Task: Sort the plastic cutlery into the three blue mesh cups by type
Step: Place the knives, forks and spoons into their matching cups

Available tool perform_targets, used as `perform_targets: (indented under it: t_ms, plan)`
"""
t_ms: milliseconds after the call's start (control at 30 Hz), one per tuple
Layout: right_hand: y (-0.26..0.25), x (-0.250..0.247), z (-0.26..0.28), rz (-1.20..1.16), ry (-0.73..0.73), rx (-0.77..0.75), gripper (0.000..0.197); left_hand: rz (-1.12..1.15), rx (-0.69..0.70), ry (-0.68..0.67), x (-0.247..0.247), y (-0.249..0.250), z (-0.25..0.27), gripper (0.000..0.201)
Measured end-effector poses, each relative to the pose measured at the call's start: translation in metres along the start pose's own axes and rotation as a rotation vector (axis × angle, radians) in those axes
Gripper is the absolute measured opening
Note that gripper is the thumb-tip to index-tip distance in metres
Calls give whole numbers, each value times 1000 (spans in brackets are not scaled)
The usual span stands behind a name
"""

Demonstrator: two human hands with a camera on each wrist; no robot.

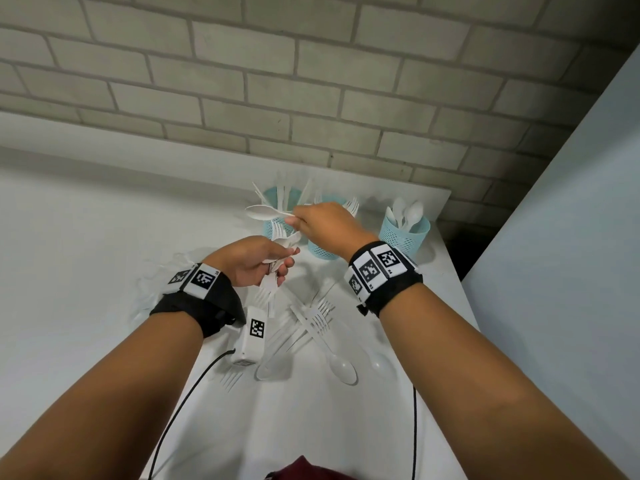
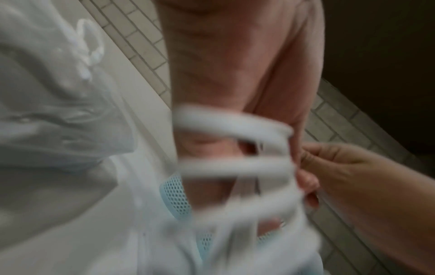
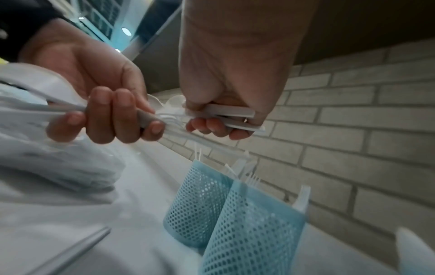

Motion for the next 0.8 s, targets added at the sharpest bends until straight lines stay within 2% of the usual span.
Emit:
perform_targets:
  t_ms: [67, 167, 300, 467, 533, 700, 800]
  plan:
    - [16, 5, 4, -192, 4, 81, 46, 31, 42, -12, 2, 8, 2, 9]
    - [38, 6, 12, -454, 71, 187, 44, 98, 92, -29, 8, 21, 1, 13]
    - [46, 7, 18, -419, 52, 182, 37, 60, 150, -19, 15, 32, -4, 14]
    - [48, 5, 20, -221, 3, 137, 34, 134, 210, 1, 13, 40, -12, 14]
    - [55, 2, 19, -332, 44, 181, 33, 144, 220, -19, 16, 41, -16, 15]
    - [101, -17, 32, -805, 341, 412, 17, 93, 256, 50, 17, 43, -22, 18]
    - [147, -34, 47, -1197, 677, 526, 16, 98, 251, 97, 13, 43, -28, 16]
Point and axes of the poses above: each hand's wrist, its own z-axis away from the middle knuckle, its own x-axis out of the palm, y = z × x, the point moved 10 cm from there along -z, towards the middle knuckle, and after that the axes turned 7 degrees about -z, right-handed, at the moved point
